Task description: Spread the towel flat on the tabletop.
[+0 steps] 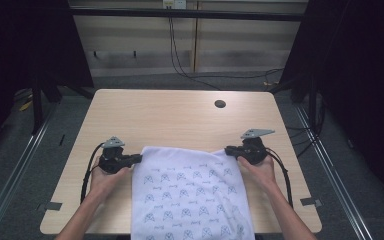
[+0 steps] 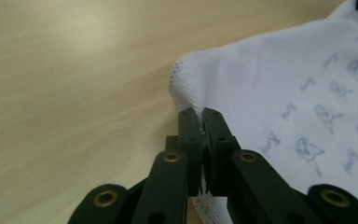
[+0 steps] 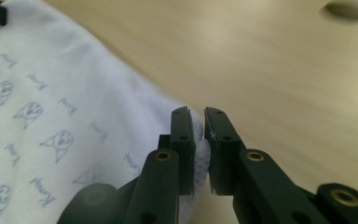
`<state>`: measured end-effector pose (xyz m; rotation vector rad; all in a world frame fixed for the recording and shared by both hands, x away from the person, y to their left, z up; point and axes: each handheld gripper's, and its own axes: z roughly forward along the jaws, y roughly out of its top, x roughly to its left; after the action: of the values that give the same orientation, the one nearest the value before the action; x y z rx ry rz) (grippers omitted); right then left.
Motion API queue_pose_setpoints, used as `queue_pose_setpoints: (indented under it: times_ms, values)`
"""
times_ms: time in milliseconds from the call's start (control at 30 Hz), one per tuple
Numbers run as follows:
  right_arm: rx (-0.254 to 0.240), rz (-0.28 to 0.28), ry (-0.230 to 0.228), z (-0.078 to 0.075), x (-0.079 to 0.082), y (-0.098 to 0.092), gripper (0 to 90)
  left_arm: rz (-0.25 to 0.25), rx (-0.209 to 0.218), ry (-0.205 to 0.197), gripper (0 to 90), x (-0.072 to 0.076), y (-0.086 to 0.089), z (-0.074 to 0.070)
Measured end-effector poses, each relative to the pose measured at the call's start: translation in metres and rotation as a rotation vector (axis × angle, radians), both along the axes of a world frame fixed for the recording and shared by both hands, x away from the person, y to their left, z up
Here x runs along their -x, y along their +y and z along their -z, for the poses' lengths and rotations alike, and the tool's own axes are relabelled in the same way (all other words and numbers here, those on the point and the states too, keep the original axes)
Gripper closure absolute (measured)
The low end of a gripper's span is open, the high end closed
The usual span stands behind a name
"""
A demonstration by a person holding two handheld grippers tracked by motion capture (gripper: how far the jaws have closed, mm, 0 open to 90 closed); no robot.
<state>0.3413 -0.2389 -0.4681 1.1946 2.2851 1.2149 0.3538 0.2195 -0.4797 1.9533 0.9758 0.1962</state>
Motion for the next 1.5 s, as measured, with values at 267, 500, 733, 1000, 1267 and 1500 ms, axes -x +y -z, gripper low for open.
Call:
queue_pose_setpoints:
  times_ms: [267,500,733,1000,1267,1500]
  values:
    - [-0.005,0.012,-0.077,-0.016,0.023,-0.017,70.1,-0.025,0.008,0.001,76.8,-0.002,0.001,-0.002]
    - [0.041,0.086,-0.035,-0.004,0.025,-0.028,66.5,0.049,-0.012,0.000,75.9,0.005,-0.004,-0.001]
    - [0.014,0.026,0.030,0.004,0.023,-0.027,67.6,0.137,-0.123,0.007,77.3,0.012,-0.025,0.015]
    - [0.059,-0.071,0.126,0.025,0.018,-0.002,62.9,0.100,-0.094,0.044,74.0,0.005,-0.012,0.026]
    - [0.108,-0.099,0.129,0.031,0.026,0.001,78.7,0.125,-0.158,0.046,88.3,0.019,-0.009,0.022]
    - [0.092,-0.141,0.138,0.031,0.047,0.002,77.8,0.160,-0.146,0.075,87.5,0.038,-0.004,0.020]
